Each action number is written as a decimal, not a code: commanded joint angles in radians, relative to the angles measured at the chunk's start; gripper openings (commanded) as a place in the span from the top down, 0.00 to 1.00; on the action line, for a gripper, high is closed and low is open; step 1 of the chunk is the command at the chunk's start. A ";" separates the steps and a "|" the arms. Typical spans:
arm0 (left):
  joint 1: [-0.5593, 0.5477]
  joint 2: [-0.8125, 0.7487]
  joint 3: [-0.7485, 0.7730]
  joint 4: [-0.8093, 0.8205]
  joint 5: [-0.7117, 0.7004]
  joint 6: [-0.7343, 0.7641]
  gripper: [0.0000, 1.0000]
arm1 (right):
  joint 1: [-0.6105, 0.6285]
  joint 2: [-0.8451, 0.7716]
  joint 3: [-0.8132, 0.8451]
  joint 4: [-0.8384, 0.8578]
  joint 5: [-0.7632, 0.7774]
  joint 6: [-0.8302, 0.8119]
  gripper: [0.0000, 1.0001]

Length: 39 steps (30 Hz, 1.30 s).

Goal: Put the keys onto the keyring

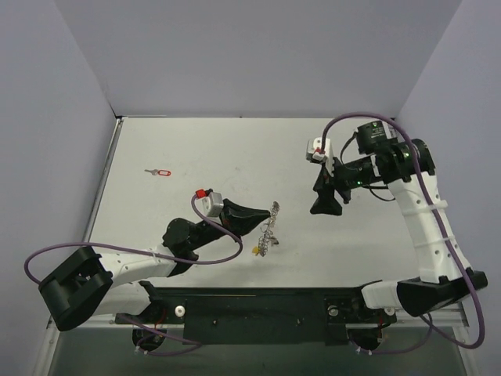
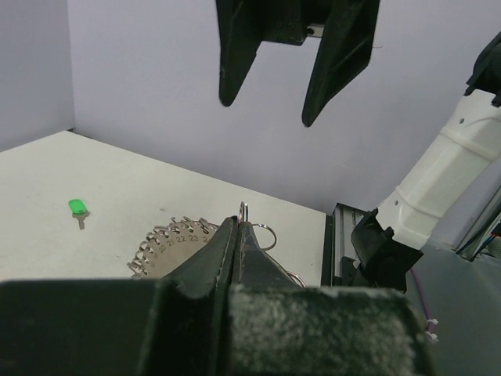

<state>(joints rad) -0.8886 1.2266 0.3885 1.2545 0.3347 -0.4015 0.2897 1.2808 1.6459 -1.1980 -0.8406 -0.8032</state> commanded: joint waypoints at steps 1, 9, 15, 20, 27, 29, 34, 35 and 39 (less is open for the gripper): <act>-0.021 0.004 0.058 0.158 -0.069 0.036 1.00 | 0.026 0.104 0.002 -0.284 -0.193 -0.273 0.38; -0.062 0.016 0.070 0.160 -0.173 0.044 1.00 | 0.120 -0.027 -0.202 0.374 -0.108 0.329 0.48; -0.084 0.004 0.047 0.186 -0.241 0.033 1.00 | 0.149 0.011 -0.228 0.466 -0.111 0.407 0.51; -0.090 -0.006 0.035 0.204 -0.261 0.017 1.00 | 0.189 0.032 -0.227 0.468 -0.110 0.381 0.59; -0.095 -0.016 0.020 0.212 -0.272 0.009 1.00 | 0.200 0.054 -0.219 0.454 -0.121 0.351 0.67; -0.096 -0.019 0.018 0.214 -0.273 0.009 1.00 | 0.203 0.061 -0.212 0.446 -0.120 0.342 0.69; -0.101 -0.013 0.018 0.220 -0.280 0.007 1.00 | 0.236 0.081 -0.196 0.425 -0.121 0.311 0.71; -0.102 -0.010 0.021 0.221 -0.280 0.006 1.00 | 0.241 0.083 -0.192 0.420 -0.117 0.303 0.73; -0.104 -0.004 0.026 0.227 -0.278 0.001 1.00 | 0.246 0.097 -0.173 0.405 -0.115 0.289 0.78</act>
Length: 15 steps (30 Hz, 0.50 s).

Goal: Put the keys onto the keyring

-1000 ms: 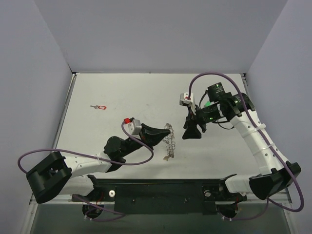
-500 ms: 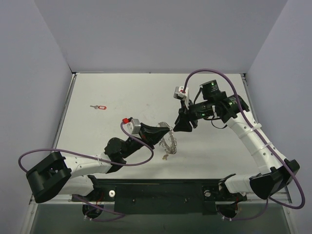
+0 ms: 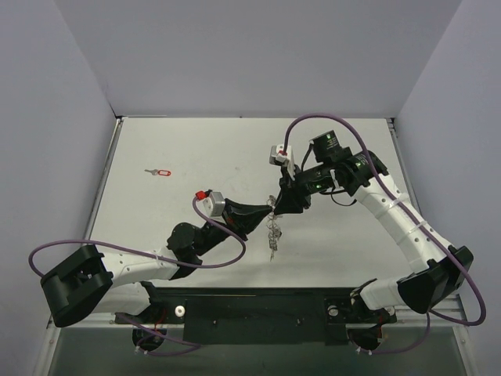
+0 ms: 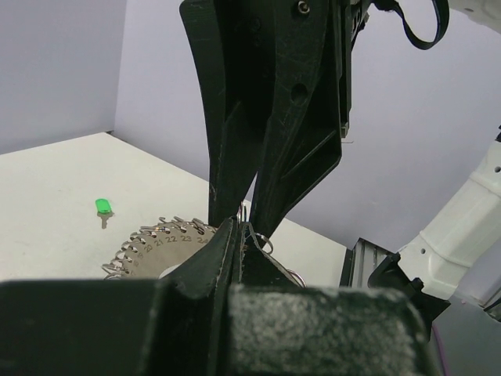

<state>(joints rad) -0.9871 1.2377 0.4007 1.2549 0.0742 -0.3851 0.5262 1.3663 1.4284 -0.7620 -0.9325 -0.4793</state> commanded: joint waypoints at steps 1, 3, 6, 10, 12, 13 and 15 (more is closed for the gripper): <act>-0.007 -0.014 0.015 0.227 -0.016 -0.017 1.00 | 0.011 0.010 0.046 -0.034 -0.028 -0.036 0.78; -0.007 -0.014 0.013 0.227 -0.016 -0.017 1.00 | 0.009 0.010 0.047 -0.040 -0.037 -0.047 0.79; -0.010 -0.011 0.012 0.227 -0.016 -0.021 1.00 | 0.011 0.004 0.047 -0.056 -0.060 -0.070 0.80; -0.008 -0.006 0.012 0.227 -0.016 -0.026 1.00 | 0.011 0.001 0.053 -0.071 -0.080 -0.093 0.81; -0.008 -0.001 0.012 0.230 -0.014 -0.029 1.00 | 0.012 0.001 0.056 -0.077 -0.084 -0.102 0.81; -0.010 -0.001 0.013 0.232 -0.013 -0.031 1.00 | 0.011 0.004 0.059 -0.077 -0.088 -0.108 0.80; -0.008 0.003 0.013 0.233 -0.010 -0.035 1.00 | 0.011 0.007 0.066 -0.092 -0.091 -0.126 0.80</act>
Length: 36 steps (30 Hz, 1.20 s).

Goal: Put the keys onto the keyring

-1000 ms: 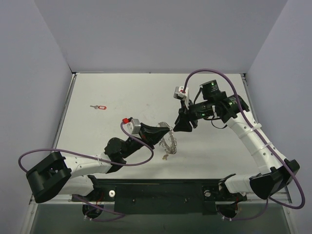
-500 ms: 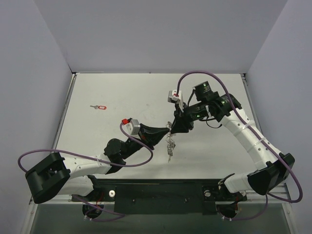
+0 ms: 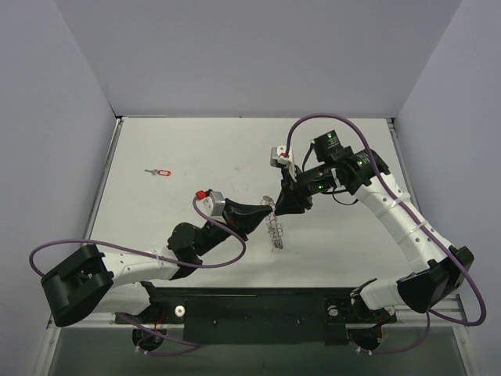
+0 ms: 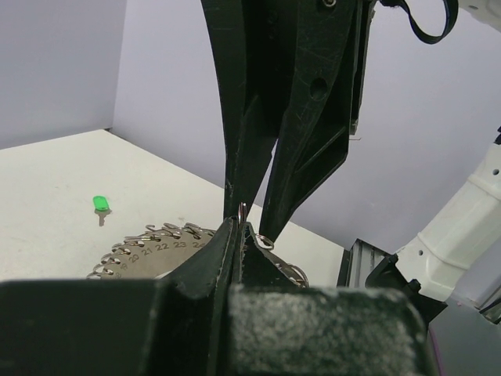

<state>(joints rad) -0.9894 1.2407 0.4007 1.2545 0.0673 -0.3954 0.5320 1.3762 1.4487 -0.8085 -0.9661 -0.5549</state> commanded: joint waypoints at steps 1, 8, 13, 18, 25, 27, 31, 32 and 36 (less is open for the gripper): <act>-0.006 0.002 0.015 0.237 -0.001 -0.028 1.00 | 0.005 -0.002 0.048 -0.049 -0.062 -0.057 0.79; -0.006 0.016 0.015 0.256 0.011 -0.042 1.00 | 0.005 0.015 0.081 -0.116 -0.075 -0.160 0.75; -0.006 0.014 0.010 0.266 0.012 -0.046 1.00 | 0.005 0.044 0.104 -0.195 -0.106 -0.275 0.78; -0.008 0.011 0.006 0.275 0.019 -0.051 1.00 | 0.005 0.073 0.133 -0.267 -0.120 -0.345 0.84; -0.008 0.002 -0.007 0.278 0.008 -0.045 1.00 | 0.017 0.087 0.150 -0.322 -0.135 -0.399 0.98; -0.009 0.002 -0.008 0.279 0.006 -0.043 1.00 | 0.025 0.089 0.153 -0.317 -0.129 -0.386 0.99; -0.008 0.002 -0.013 0.283 0.002 -0.043 1.00 | 0.033 0.096 0.159 -0.302 -0.099 -0.346 0.91; -0.008 0.000 -0.013 0.283 0.000 -0.043 1.00 | 0.033 0.095 0.157 -0.301 -0.097 -0.341 0.89; -0.008 0.000 -0.013 0.283 0.000 -0.043 1.00 | 0.037 0.096 0.144 -0.267 -0.083 -0.300 0.87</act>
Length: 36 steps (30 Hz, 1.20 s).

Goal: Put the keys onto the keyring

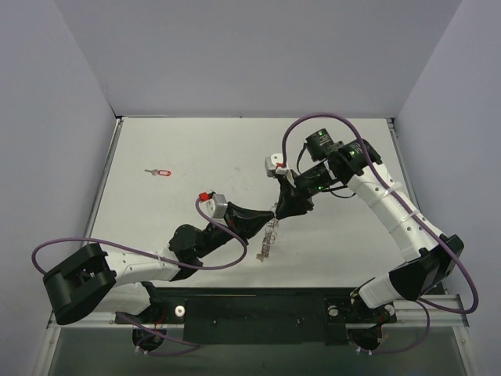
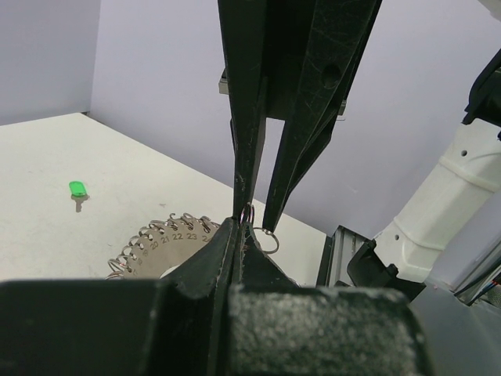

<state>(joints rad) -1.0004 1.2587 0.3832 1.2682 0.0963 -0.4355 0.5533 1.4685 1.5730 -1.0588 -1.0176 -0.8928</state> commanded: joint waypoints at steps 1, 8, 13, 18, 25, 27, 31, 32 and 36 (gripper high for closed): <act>0.003 -0.018 0.005 0.270 -0.030 -0.003 1.00 | 0.017 0.003 0.018 -0.010 -0.029 0.041 0.88; 0.002 -0.015 0.002 0.273 -0.029 -0.005 1.00 | 0.034 -0.005 -0.002 0.084 0.045 0.181 1.00; 0.013 -0.088 -0.012 0.136 -0.003 0.021 0.94 | 0.036 -0.028 0.010 0.065 0.128 0.216 1.00; 0.020 -0.245 -0.009 -0.166 0.043 0.101 0.70 | 0.054 -0.001 0.094 -0.153 0.241 0.100 1.00; 0.023 -0.392 0.084 -0.665 0.152 0.291 0.52 | 0.146 0.073 0.222 -0.349 0.462 0.014 1.00; 0.023 -0.377 0.104 -0.717 0.181 0.314 0.41 | 0.175 0.087 0.239 -0.375 0.536 0.008 1.00; 0.019 -0.300 0.121 -0.669 0.178 0.323 0.38 | 0.217 0.121 0.272 -0.431 0.649 -0.008 1.00; 0.019 -0.267 0.121 -0.623 0.172 0.327 0.41 | 0.218 0.125 0.277 -0.437 0.656 -0.011 1.00; 0.014 -0.168 0.100 -0.433 0.154 0.375 0.54 | 0.221 0.156 0.286 -0.481 0.669 -0.041 1.00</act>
<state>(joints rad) -0.9813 1.0157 0.4618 0.6559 0.2481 -0.1291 0.7700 1.6073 1.8179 -1.3003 -0.4168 -0.8928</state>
